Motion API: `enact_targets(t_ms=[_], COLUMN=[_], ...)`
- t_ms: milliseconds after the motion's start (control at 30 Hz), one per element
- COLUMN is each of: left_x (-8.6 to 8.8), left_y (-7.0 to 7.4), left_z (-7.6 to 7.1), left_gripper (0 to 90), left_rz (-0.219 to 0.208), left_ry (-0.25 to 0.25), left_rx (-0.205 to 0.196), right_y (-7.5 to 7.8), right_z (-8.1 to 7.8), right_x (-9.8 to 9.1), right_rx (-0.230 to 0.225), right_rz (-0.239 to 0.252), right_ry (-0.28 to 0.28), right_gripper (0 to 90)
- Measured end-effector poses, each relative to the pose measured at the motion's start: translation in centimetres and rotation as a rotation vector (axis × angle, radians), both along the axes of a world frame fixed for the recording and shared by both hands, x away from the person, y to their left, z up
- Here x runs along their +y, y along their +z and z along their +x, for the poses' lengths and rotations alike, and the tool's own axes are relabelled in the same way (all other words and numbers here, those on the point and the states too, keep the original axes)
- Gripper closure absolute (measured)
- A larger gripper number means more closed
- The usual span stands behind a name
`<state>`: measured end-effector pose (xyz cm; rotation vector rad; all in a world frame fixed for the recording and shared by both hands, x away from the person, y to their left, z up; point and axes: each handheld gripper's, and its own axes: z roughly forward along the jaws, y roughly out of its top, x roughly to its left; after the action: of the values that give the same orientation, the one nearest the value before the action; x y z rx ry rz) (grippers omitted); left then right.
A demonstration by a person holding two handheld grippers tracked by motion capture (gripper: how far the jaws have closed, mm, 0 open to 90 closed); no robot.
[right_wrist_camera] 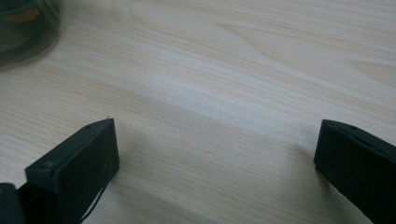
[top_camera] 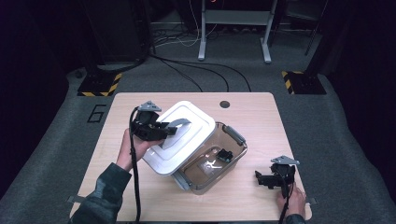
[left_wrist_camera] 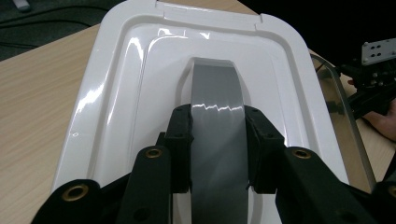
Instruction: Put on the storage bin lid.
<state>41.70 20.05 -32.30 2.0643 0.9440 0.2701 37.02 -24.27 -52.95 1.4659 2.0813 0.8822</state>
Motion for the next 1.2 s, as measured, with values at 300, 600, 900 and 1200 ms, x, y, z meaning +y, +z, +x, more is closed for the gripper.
enact_targets(t_ms=[300, 600, 900, 1200], left_x=[-2.6, -5.8, -8.3, -9.5], left_y=[-0.8, -2.6, -3.6, -4.1], left_z=[0.3, 0.8, 0.7, 0.1], left_gripper=[66.9, 66.9, 66.9, 66.9], left_rz=[-0.006, -0.009, 0.006, 0.019], left_ry=[-0.049, -0.072, -0.104, -0.106], left_rx=[0.018, 0.081, 0.099, 0.095], right_y=[0.0, 0.0, 0.0, 0.0], right_z=[0.0, 0.0, 0.0, 0.0], right_x=[0.0, 0.0, 0.0, 0.0], right_rx=[0.0, 0.0, 0.001, 0.0], right_rz=[0.0, 0.0, 0.001, -0.001], right_ry=[0.001, 0.0, -0.002, 0.002], right_gripper=[0.0, 0.0, 0.0, 0.0])
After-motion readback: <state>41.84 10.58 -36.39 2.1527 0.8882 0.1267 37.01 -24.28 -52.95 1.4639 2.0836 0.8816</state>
